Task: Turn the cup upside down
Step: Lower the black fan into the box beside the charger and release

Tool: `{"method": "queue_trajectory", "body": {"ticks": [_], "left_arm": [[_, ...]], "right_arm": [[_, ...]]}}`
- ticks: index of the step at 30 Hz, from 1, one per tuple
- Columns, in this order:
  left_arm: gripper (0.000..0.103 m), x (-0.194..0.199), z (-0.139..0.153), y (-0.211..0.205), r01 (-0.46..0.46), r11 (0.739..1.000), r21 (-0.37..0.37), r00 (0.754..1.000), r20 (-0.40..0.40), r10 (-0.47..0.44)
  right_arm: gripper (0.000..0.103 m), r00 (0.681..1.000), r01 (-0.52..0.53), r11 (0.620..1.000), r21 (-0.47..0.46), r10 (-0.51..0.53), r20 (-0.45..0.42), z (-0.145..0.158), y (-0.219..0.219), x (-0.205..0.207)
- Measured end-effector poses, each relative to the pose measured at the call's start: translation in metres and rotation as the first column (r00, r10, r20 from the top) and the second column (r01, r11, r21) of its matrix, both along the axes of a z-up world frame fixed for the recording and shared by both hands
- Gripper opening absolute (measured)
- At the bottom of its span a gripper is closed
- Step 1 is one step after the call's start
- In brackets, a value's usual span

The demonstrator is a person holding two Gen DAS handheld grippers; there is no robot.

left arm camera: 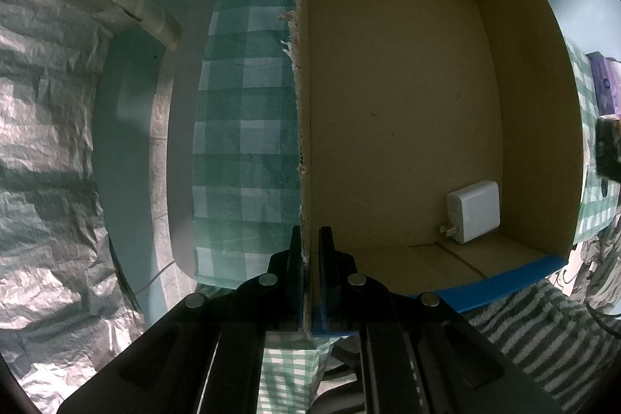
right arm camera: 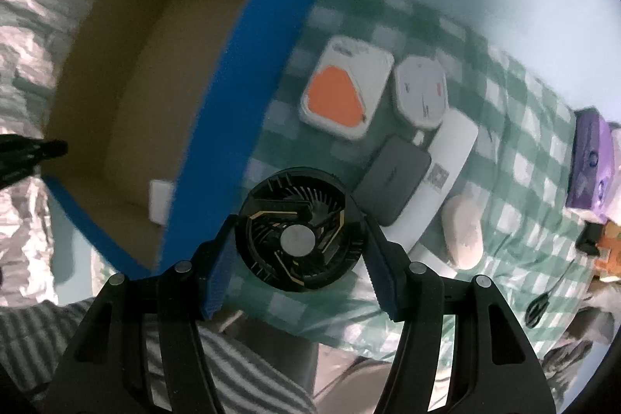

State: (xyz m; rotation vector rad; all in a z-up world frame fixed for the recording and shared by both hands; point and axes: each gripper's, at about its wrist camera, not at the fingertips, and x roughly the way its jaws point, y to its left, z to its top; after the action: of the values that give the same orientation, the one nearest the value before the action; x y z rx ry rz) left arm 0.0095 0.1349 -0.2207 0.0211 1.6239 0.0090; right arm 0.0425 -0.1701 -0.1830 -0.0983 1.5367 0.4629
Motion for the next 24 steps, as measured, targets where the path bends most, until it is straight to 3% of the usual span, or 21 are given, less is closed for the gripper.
{"method": "queue_trajectory", "body": {"ticks": [4, 12, 24], "left_arm": [[0.006, 0.0, 0.0, 0.0, 0.001, 1.0, 0.0, 1.0, 0.0, -0.001], [0.006, -0.001, 0.0, -0.002, 0.01, 1.0, 0.002, 1.0, 0.001, -0.01], [0.006, -0.001, 0.0, -0.003, 0.013, 1.0, 0.004, 1.0, 0.002, -0.013]], "right_arm": [[0.062, 0.999, -0.032, 0.999, 0.022, 0.031, 0.042, 0.029, 0.014, 0.007], [0.062, 0.991, -0.114, 0.993, 0.041, 0.11, 0.082, 0.047, 0.052, 0.006], [0.062, 0.966, -0.25, 0.968, 0.029, 0.247, 0.081, 0.036, 0.113, 0.0]]}}
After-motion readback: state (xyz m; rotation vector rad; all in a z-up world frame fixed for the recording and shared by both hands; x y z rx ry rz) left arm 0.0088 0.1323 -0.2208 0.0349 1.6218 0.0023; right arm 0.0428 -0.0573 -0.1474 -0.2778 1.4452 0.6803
